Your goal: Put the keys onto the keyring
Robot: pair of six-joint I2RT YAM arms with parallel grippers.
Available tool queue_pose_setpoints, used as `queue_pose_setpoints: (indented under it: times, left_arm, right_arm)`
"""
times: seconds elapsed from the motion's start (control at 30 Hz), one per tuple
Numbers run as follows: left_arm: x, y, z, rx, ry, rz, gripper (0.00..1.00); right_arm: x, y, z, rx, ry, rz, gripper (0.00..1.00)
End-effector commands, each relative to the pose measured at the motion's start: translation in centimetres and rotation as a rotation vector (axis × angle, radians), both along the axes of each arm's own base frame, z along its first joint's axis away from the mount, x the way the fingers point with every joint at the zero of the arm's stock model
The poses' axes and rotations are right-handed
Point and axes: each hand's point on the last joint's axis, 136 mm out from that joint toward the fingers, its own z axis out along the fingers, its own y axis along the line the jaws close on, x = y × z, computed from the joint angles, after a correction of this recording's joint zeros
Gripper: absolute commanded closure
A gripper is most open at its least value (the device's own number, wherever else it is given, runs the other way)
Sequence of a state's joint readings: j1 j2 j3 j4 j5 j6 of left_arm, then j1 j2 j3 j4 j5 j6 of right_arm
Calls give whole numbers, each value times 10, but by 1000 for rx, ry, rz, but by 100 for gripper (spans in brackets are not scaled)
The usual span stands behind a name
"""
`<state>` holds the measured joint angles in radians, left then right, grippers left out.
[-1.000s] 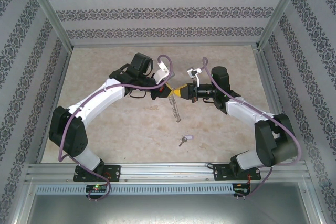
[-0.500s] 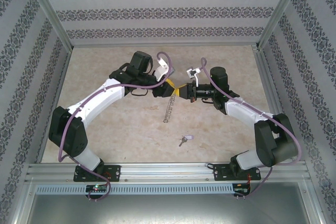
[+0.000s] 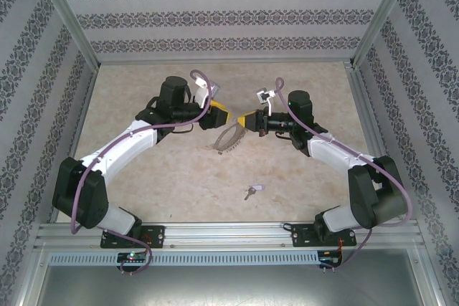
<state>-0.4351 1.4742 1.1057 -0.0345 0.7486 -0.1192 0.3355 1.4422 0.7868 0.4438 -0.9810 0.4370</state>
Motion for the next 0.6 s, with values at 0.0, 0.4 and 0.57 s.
queue_pose_setpoints:
  times: [0.0, 0.4, 0.57]
  left_arm:
    - [7, 3, 13, -60, -33, 16, 53]
    - [-5, -10, -7, -103, 52, -147, 54]
    - [-8, -13, -18, -113, 87, -177, 56]
  right_arm:
    - [6, -2, 33, 41, -104, -9, 100]
    - [9, 0, 26, 40, -86, -4, 100]
    - [10, 1, 22, 38, -76, -1, 100]
